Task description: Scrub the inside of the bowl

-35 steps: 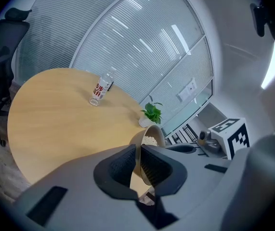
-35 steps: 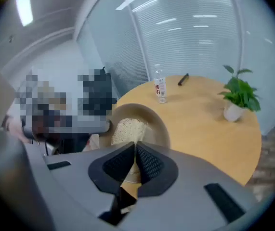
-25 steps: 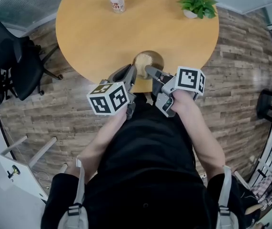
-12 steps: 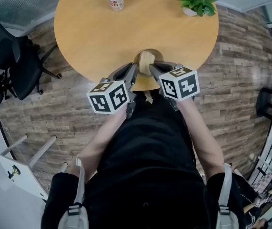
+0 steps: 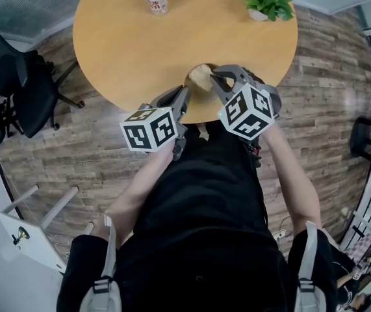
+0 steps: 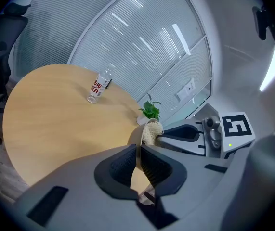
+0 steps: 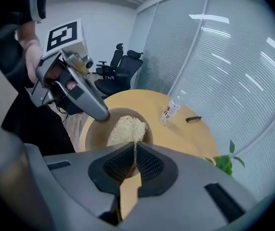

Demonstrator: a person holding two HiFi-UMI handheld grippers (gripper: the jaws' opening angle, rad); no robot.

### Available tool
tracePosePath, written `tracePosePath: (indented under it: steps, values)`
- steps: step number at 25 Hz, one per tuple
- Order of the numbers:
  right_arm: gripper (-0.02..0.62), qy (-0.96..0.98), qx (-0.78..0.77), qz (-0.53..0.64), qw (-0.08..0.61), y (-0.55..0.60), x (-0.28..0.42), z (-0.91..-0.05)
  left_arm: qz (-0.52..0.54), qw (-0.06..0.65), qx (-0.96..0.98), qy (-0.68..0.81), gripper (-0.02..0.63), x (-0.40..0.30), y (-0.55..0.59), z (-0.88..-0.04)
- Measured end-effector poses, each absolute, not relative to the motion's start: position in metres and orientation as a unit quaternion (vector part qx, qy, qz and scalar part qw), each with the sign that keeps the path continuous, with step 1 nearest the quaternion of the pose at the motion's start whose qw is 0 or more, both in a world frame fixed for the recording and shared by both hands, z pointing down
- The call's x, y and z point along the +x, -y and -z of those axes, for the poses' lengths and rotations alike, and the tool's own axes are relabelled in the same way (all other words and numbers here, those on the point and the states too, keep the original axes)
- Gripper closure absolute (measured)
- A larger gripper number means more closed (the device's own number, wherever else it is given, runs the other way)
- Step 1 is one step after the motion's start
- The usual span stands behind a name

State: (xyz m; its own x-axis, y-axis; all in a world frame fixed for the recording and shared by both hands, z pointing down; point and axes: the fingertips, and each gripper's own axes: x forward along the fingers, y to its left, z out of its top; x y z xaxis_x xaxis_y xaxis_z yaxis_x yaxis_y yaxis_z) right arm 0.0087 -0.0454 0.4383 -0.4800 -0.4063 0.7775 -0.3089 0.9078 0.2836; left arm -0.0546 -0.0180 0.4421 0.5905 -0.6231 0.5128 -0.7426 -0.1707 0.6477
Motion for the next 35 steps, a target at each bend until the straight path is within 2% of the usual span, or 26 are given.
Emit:
tracePosePath:
  steps: [7,12,22,25,28,31,35]
  values:
    - [0.571,0.851,0.101,0.24,0.456,0.029,-0.019,-0.408,-0.047,0.495,0.746,0.444,0.589,-0.057,0.017,-0.45]
    - [0.571,0.785,0.06,0.372,0.492,0.024,-0.023,-0.417,-0.036,0.513,0.737,0.439,0.591,-0.056,0.015,-0.452]
    - [0.571,0.755,0.123,0.333,0.551,0.022,0.001,-0.455,-0.037,0.514,0.735,0.442,0.583,-0.057,0.016,-0.453]
    - [0.571,0.782,0.153,0.24,0.555,0.015,0.006,-0.467,-0.047,0.505,0.743,0.437,0.58,-0.052,0.017,-0.45]
    - [0.571,0.831,0.194,0.073,0.516,0.005,0.004,-0.473,-0.053,0.497,0.747,0.439,0.58,-0.052,0.018,-0.449]
    - [0.571,0.859,0.238,-0.112,0.44,0.001,0.002,-0.472,-0.054,0.5,0.745,0.438,0.58,-0.052,0.017,-0.45]
    - [0.571,0.847,0.277,-0.343,0.297,0.007,0.002,-0.465,-0.052,0.501,0.743,0.441,0.581,-0.052,0.019,-0.451]
